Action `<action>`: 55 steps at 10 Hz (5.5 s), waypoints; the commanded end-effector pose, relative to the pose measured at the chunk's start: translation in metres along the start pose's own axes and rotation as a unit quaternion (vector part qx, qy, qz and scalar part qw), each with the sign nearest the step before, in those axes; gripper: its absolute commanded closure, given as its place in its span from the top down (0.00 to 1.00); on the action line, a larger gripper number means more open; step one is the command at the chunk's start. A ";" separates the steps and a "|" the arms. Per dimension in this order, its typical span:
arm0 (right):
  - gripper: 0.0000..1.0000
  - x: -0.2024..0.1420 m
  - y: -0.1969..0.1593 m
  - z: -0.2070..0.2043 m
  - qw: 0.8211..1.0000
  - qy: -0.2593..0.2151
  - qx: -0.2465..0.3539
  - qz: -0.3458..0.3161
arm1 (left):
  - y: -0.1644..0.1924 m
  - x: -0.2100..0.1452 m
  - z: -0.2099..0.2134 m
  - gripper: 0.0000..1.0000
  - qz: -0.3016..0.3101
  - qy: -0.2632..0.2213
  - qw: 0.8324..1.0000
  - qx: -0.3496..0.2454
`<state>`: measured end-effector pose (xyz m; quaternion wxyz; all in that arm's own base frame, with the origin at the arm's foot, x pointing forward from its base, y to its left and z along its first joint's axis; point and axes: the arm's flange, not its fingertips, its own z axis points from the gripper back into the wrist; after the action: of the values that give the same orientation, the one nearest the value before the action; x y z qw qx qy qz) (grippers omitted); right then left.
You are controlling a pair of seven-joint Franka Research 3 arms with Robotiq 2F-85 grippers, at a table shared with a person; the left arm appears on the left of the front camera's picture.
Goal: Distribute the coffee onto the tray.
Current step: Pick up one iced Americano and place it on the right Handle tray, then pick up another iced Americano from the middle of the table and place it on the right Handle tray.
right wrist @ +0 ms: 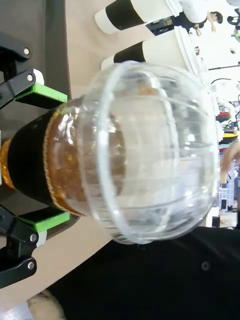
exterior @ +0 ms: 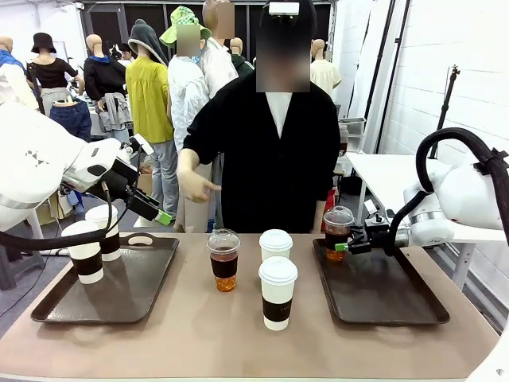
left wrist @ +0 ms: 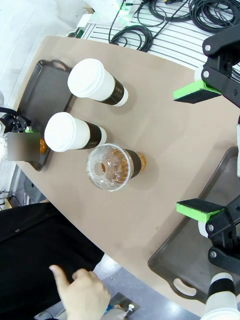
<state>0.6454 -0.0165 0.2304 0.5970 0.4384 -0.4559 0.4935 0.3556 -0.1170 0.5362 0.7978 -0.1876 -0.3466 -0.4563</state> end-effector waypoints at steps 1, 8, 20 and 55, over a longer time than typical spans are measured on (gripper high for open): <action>1.00 -0.003 0.016 0.011 1.000 -0.014 -0.024 -0.011 | 0.002 -0.001 0.001 1.00 -0.002 -0.005 1.000 -0.007; 1.00 -0.028 0.063 0.052 0.995 -0.041 -0.081 -0.039 | 0.002 -0.001 0.001 1.00 -0.002 -0.005 1.000 -0.007; 1.00 -0.028 0.070 0.074 0.996 -0.034 -0.075 -0.042 | 0.002 -0.001 0.001 1.00 -0.002 -0.005 1.000 -0.007; 1.00 -0.006 0.128 -0.041 0.997 -0.036 0.061 0.030 | 0.002 -0.001 0.001 1.00 -0.002 -0.005 1.000 -0.007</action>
<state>0.5228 0.0382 0.2253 0.5382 0.4780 -0.4585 0.5213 0.3556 -0.1170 0.5362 0.7980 -0.1873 -0.3465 -0.4562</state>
